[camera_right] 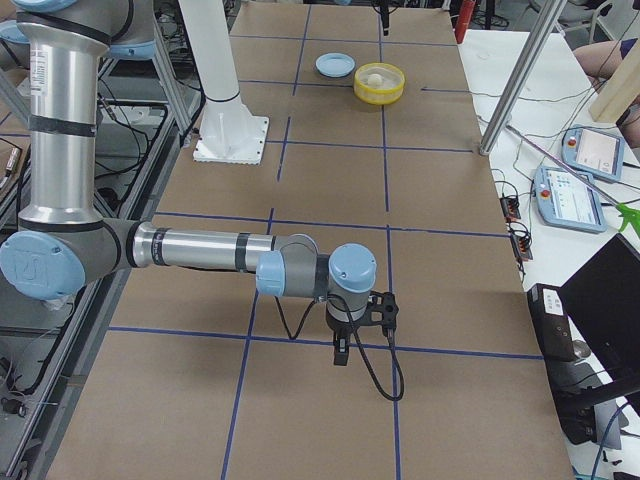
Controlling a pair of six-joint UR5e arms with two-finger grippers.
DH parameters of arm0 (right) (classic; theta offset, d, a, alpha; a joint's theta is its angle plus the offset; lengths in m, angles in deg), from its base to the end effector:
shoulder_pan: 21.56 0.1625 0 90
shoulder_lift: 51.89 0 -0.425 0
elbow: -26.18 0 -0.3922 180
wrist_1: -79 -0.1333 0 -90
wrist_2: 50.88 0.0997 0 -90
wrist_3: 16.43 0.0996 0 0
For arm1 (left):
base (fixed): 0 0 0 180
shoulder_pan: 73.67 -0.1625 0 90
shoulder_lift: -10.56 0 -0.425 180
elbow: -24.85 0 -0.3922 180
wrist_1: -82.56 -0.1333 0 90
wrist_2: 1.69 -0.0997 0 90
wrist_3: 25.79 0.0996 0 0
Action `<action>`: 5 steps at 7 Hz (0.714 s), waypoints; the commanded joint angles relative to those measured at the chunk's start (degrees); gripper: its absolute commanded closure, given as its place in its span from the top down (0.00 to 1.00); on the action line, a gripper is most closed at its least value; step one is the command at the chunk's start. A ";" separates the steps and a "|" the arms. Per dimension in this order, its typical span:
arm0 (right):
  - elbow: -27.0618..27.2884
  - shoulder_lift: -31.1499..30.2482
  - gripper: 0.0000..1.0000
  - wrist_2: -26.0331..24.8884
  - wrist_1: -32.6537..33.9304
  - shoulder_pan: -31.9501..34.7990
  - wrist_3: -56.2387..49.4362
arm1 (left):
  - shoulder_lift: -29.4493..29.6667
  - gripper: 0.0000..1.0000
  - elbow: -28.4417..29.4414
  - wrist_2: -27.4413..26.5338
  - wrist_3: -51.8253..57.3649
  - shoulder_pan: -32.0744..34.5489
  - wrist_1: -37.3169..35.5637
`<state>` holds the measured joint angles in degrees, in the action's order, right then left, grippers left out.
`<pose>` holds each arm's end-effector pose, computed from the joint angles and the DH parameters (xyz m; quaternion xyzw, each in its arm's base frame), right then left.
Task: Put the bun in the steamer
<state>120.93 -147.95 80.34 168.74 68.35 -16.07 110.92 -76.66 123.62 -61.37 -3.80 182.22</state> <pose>0.0670 -0.4456 0.6708 -0.0100 -0.3520 0.0054 0.9359 0.1243 -0.5593 0.4516 0.0925 0.3790 -0.0416 0.9198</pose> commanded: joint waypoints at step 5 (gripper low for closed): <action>0.00 0.00 1.00 0.00 0.00 0.00 0.00 | -18.01 0.91 0.17 6.26 35.32 22.15 -4.36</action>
<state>120.93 -147.95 80.34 168.74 68.35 -16.07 94.05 -76.89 129.36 -27.71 17.03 180.38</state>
